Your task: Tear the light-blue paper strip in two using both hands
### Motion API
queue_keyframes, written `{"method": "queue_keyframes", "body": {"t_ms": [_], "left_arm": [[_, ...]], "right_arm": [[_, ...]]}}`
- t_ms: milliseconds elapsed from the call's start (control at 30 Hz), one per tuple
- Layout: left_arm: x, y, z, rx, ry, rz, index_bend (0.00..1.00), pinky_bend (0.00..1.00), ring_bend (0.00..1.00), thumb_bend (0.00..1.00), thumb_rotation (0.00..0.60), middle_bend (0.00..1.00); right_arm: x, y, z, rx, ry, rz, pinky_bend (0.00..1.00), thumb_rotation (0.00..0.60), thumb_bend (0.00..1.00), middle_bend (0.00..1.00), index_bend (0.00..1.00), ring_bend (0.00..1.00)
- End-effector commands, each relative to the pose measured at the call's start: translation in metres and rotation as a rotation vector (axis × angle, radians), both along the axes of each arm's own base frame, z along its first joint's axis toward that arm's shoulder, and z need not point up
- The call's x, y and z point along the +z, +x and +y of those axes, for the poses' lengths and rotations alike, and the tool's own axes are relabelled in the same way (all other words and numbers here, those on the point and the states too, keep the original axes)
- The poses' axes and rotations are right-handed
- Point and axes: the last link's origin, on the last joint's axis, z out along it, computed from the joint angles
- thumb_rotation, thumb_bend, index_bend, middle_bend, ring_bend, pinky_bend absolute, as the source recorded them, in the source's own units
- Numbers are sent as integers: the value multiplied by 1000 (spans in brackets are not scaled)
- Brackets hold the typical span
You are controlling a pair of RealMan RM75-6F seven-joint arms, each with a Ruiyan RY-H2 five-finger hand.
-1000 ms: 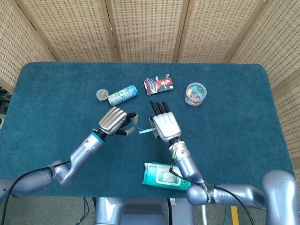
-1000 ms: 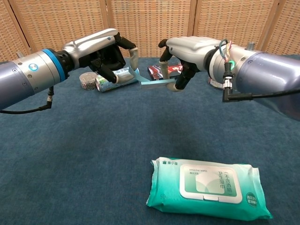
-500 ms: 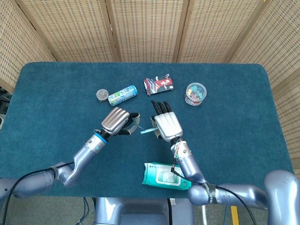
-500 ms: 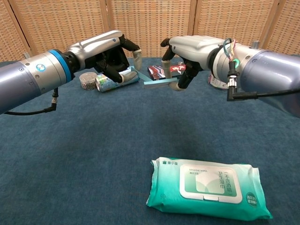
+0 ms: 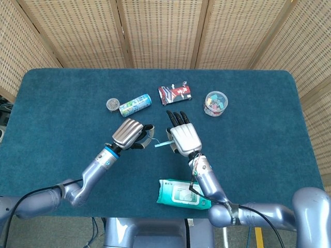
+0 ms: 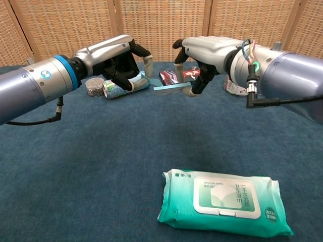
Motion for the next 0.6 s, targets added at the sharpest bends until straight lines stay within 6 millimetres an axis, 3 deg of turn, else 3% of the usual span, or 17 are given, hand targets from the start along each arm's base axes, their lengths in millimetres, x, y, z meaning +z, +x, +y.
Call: {"method": "queue_keyframes", "body": {"t_ms": [33, 167, 367, 500, 600], "left_arm": [[-1, 0, 0, -1, 2, 1, 752, 955, 976, 869, 600, 971], [-1, 2, -1, -4, 5, -4, 788, 955, 975, 933, 600, 972], [1, -3, 3, 1, 26, 6, 800, 955, 976, 949, 600, 972], [10, -17, 7, 18, 48, 31, 806, 955, 976, 952, 600, 972], [23, -39, 12, 45, 78, 55, 808, 955, 976, 951, 600, 972]], "right_arm": [[0, -1, 0, 0, 0, 1, 0, 600, 569, 12, 619, 0], [1, -1, 0, -1, -1, 1, 0, 600, 569, 12, 620, 0], [4, -4, -2, 3, -12, 4, 0, 600, 569, 12, 619, 0], [8, -7, -5, -1, -25, 12, 0, 600, 569, 12, 623, 0], [11, -12, -8, -8, -35, 18, 0, 600, 569, 12, 625, 0]]}}
